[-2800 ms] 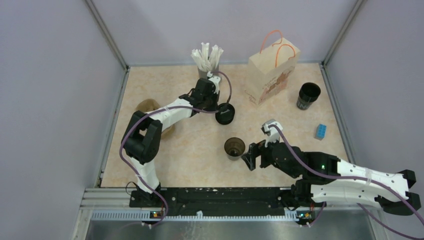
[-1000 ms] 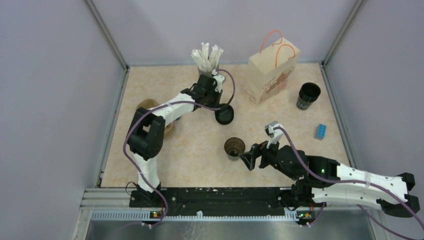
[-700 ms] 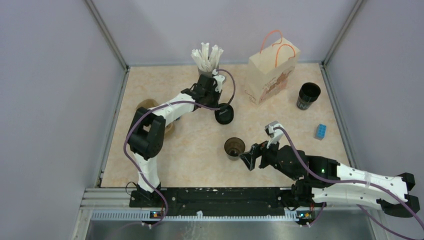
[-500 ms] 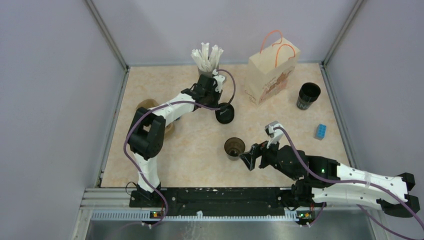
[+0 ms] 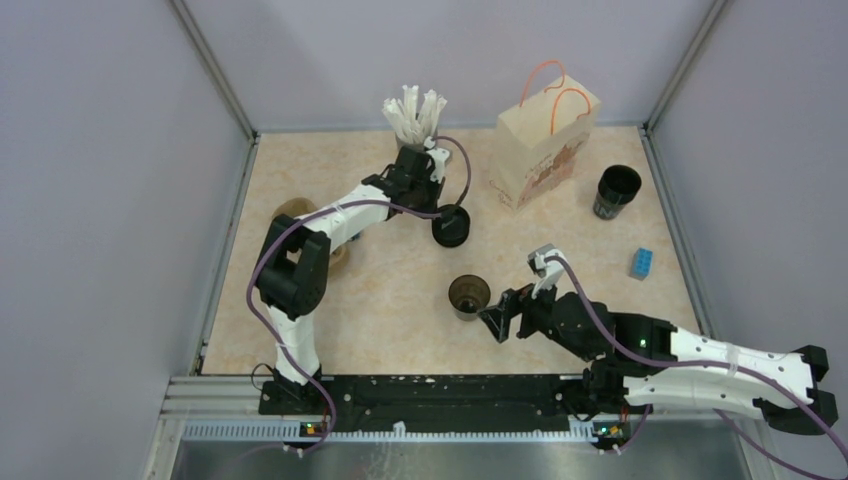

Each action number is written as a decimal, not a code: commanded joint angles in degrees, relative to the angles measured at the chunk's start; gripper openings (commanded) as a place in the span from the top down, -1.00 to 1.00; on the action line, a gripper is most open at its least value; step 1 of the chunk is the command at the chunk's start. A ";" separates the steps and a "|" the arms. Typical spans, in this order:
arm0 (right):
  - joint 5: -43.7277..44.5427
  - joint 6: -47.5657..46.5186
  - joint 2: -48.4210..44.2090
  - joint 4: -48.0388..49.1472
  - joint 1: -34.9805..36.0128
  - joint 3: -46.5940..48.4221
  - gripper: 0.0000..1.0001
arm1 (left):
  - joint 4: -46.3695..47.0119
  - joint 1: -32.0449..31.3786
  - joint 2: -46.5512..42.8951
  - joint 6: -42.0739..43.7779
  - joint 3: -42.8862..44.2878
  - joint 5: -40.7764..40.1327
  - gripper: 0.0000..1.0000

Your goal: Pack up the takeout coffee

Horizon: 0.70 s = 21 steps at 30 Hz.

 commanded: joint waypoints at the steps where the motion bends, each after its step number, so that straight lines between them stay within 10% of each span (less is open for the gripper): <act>1: -1.22 -1.30 -0.49 4.98 0.70 -1.65 -0.65 | -2.00 0.27 -3.05 -2.98 4.67 0.81 1.00; 21: 1.30 -6.23 0.01 15.11 0.67 -4.57 -0.68 | -1.26 6.98 -4.80 -12.76 2.25 17.59 1.00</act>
